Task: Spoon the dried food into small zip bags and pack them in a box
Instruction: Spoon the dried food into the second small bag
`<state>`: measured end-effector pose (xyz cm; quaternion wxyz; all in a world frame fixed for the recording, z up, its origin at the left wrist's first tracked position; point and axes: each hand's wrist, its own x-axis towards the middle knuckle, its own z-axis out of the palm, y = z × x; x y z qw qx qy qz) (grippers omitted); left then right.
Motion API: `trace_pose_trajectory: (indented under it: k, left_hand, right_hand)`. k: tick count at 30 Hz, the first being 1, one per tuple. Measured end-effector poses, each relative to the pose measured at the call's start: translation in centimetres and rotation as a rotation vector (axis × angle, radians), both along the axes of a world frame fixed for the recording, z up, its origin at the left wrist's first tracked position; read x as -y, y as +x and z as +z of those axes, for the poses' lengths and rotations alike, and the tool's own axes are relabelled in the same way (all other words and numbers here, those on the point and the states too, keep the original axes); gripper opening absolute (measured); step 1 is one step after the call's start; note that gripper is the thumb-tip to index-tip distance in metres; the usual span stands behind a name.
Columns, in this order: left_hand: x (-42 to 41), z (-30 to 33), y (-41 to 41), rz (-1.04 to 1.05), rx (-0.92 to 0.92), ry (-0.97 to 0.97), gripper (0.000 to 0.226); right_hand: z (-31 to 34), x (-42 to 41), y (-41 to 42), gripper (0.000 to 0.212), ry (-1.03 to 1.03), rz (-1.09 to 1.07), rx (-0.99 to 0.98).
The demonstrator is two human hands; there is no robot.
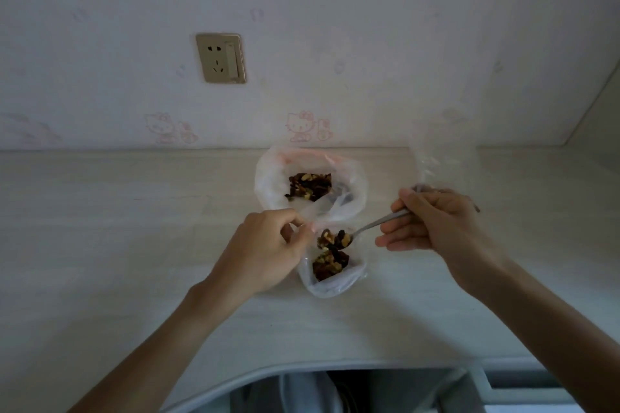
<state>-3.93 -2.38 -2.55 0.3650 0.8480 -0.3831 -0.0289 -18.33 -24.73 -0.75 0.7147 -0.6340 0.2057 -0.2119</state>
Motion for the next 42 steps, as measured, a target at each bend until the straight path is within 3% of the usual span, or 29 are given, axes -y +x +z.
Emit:
trace_pose_trajectory:
  k: [4,11,14,17,22,26,33,38,40,42]
  left_hand:
    - [0.1,0.1,-0.4,-0.061,-0.022,-0.121,0.016]
    - [-0.7,0.0,-0.4,-0.071,-0.038,-0.218,0.015]
    - [-0.9,-0.1,-0.3,-0.05,-0.012,-0.204,0.015]
    - [-0.6,-0.1,-0.1,-0.023,0.021,-0.177,0.016]
    - [-0.3,0.0,0.6,0.028,0.051,-0.164,0.022]
    - [-0.7,0.2,1.5,0.051,0.081,-0.196,0.032]
    - [-0.5,0.7,5.9,0.356,0.139,-0.273,0.04]
    - [1.7,1.0,8.8,0.446,-0.126,-0.041,0.088]
    - [2.9,1.1,9.0,0.417,-0.174,-0.024,0.078]
    - [3.6,1.1,8.9,0.375,-0.183,-0.034,0.052]
  right_hand:
    - [-0.4,-0.7,-0.7,0.032,-0.382,-0.011,0.077]
    - [1.5,-1.5,-3.4,0.032,-1.52,0.082,0.352]
    - [1.5,-2.0,-3.5,0.032,-1.712,0.104,0.401]
    - [1.2,-1.8,-2.7,0.028,-1.445,0.044,0.371]
    - [0.6,-1.3,-0.6,0.029,-0.591,-0.048,0.243]
    - [0.6,-0.5,0.3,0.036,-0.22,-0.069,0.196]
    - [0.5,0.5,2.4,0.036,0.007,-0.125,0.155]
    - [0.6,0.4,5.3,0.037,0.04,-0.172,0.087]
    - [0.7,0.3,6.4,0.038,0.019,-0.167,0.04]
    - [0.6,0.2,7.2,0.039,-0.015,-0.14,-0.013]
